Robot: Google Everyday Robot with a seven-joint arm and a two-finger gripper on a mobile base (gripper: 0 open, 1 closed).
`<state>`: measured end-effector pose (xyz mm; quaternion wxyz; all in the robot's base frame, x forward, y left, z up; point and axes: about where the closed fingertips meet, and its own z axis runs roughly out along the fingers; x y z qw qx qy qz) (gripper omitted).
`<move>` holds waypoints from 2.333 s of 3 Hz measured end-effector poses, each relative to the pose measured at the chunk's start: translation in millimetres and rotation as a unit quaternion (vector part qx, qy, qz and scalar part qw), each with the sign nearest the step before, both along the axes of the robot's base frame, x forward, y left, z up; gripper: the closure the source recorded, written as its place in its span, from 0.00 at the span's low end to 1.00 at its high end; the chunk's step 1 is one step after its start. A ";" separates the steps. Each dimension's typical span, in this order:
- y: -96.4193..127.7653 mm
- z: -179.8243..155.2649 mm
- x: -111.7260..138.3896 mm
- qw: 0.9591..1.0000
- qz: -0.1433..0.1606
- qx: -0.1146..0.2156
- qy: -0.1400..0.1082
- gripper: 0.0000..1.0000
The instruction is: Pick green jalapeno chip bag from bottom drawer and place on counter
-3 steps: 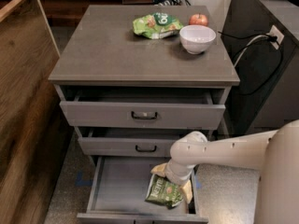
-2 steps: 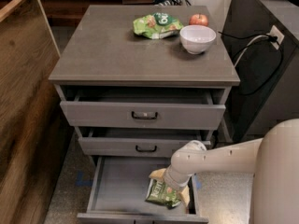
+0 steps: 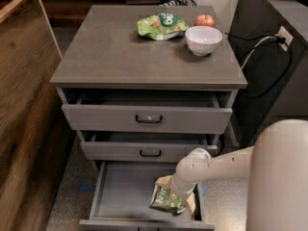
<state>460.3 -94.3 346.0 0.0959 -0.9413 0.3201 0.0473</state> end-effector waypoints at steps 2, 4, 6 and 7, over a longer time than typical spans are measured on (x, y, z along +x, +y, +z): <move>-26.2 -70.8 15.4 1.000 -0.016 -0.013 -0.008 0.00; -44.7 -117.1 41.6 0.998 -0.033 -0.003 -0.044 0.00; -52.8 -151.2 66.3 0.996 -0.057 0.026 -0.058 0.00; -49.2 -168.8 74.7 0.996 -0.065 0.046 -0.048 0.00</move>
Offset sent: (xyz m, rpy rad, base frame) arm 0.0301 -0.0441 -0.1082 -0.0294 -0.0506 -0.0604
